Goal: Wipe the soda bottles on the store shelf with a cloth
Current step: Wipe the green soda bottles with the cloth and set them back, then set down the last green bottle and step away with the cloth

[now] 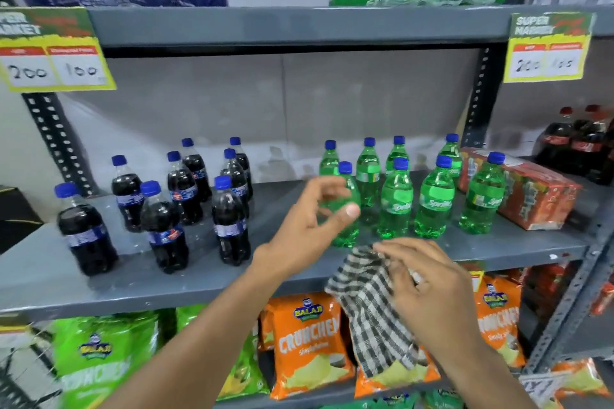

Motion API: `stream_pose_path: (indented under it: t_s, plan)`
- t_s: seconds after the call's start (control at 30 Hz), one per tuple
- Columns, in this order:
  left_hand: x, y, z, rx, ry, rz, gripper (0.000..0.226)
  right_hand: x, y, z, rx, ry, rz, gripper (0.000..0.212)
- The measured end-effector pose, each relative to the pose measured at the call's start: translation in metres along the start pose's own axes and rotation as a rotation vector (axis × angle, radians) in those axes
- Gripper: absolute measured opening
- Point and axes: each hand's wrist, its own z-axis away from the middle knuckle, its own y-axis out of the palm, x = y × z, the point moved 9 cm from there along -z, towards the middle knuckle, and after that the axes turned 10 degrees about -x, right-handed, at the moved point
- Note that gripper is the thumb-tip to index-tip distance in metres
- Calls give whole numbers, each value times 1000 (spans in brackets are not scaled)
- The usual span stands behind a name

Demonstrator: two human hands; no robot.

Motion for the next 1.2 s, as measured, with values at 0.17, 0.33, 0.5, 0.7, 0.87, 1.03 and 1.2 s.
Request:
stream_pose_path:
  t_s: [0.17,0.33,0.5,0.7,0.87,1.03,1.2]
  plan:
    - [11,-21,55,169,-165,-99,44,27,23,-10,42,20,-125,39]
    - [7,-86,89,82,-229,-149,19,66,71,-11,169,-9,-240,32]
    - [-7,-179,157,-68,-327,-256,6,115,147,14,468,-28,-424,29]
    - [-22,-279,257,-131,-443,-472,28,192,235,88,889,-94,-483,32]
    - [-32,-353,346,-218,-513,-572,16,260,300,164,1153,-32,-533,19]
    - [-3,-425,438,-480,-640,-450,9,307,362,229,1226,340,-779,21]
    - [39,-501,533,-846,-789,-180,13,377,428,303,1224,312,-766,16]
